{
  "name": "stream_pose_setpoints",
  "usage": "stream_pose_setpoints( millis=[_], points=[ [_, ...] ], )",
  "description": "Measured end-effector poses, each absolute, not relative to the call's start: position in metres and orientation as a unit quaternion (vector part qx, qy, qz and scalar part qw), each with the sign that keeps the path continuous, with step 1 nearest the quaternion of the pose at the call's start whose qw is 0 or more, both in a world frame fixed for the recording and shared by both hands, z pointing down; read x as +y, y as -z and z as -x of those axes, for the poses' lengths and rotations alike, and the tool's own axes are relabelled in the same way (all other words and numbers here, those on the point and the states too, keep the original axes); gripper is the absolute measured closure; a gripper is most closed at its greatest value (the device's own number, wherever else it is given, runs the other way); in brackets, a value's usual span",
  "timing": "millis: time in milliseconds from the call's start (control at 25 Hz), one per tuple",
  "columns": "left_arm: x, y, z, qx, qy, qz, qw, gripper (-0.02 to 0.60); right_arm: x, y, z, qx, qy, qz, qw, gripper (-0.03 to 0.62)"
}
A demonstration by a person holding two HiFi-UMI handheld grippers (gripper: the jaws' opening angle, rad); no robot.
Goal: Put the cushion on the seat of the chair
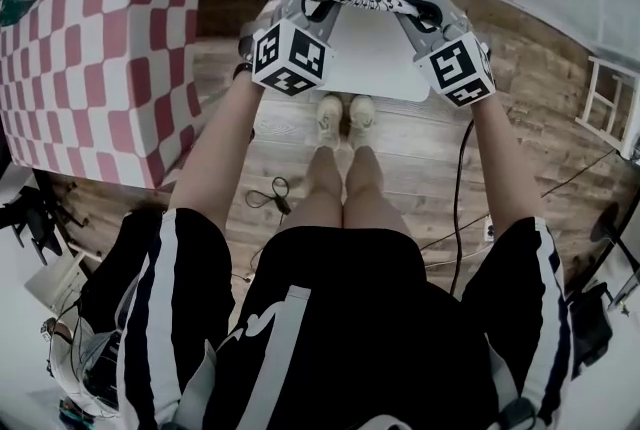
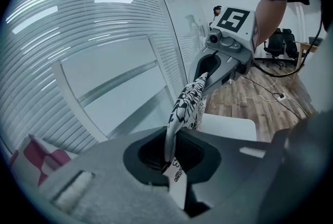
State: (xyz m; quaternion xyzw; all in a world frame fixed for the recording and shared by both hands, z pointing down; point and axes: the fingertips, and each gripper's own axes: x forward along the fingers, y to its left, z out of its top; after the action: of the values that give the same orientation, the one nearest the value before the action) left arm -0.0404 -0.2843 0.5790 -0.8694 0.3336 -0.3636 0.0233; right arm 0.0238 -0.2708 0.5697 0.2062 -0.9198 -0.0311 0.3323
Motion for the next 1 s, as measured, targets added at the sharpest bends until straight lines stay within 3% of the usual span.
stream_pose_setpoints(
  millis=[1000],
  points=[
    [-0.208,-0.659,0.038,0.301,0.389,0.870,-0.041,0.565,-0.192,-0.648,-0.027,-0.916,-0.047,-0.182,0.354,0.584]
  ],
)
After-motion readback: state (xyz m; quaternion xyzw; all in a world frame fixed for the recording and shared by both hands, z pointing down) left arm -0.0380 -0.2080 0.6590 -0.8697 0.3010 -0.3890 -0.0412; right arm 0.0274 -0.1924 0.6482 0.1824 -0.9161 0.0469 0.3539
